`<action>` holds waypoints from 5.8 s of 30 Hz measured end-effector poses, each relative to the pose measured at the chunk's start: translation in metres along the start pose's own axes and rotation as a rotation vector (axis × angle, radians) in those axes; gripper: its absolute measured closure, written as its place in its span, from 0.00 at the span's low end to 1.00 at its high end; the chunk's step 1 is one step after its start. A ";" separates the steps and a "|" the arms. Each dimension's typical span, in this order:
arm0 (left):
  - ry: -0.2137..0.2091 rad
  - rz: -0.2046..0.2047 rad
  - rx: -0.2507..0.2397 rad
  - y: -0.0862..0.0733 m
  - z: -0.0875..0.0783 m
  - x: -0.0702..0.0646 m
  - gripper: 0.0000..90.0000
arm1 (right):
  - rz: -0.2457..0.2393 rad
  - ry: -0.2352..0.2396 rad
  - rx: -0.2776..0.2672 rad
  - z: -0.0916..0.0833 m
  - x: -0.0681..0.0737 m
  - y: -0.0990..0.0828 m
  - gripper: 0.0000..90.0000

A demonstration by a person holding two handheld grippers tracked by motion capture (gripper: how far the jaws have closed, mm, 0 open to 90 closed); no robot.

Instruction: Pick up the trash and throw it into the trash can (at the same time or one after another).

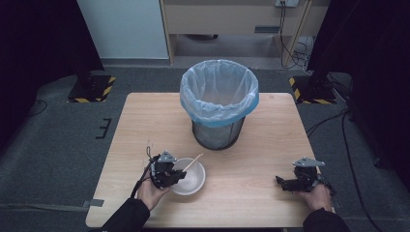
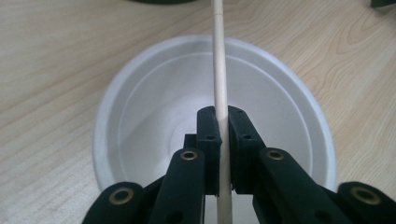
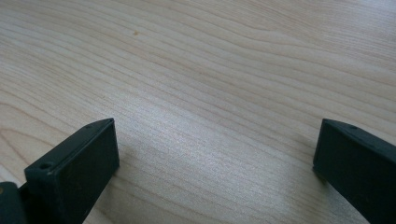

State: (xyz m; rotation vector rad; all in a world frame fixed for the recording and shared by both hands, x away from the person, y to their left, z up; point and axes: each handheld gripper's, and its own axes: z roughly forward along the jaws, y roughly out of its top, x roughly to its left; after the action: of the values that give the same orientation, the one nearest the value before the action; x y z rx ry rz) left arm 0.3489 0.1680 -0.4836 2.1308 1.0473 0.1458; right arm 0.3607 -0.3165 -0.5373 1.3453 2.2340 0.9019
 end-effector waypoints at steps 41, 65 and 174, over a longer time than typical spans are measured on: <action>0.037 -0.037 -0.428 0.015 -0.091 0.016 0.94 | 0.000 0.002 0.000 0.000 0.000 0.000 0.00; 0.045 -0.034 -0.554 0.025 -0.123 0.017 0.94 | -0.003 0.004 -0.004 0.000 0.000 0.000 0.00; 0.061 0.095 -0.697 0.228 -0.135 -0.027 0.94 | -0.006 0.008 -0.018 0.001 0.000 -0.001 0.00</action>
State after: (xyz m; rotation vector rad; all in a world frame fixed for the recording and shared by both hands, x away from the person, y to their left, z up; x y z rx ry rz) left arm 0.4225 0.1371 -0.2299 1.5428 0.7742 0.5409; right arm 0.3609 -0.3167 -0.5386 1.3294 2.2298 0.9248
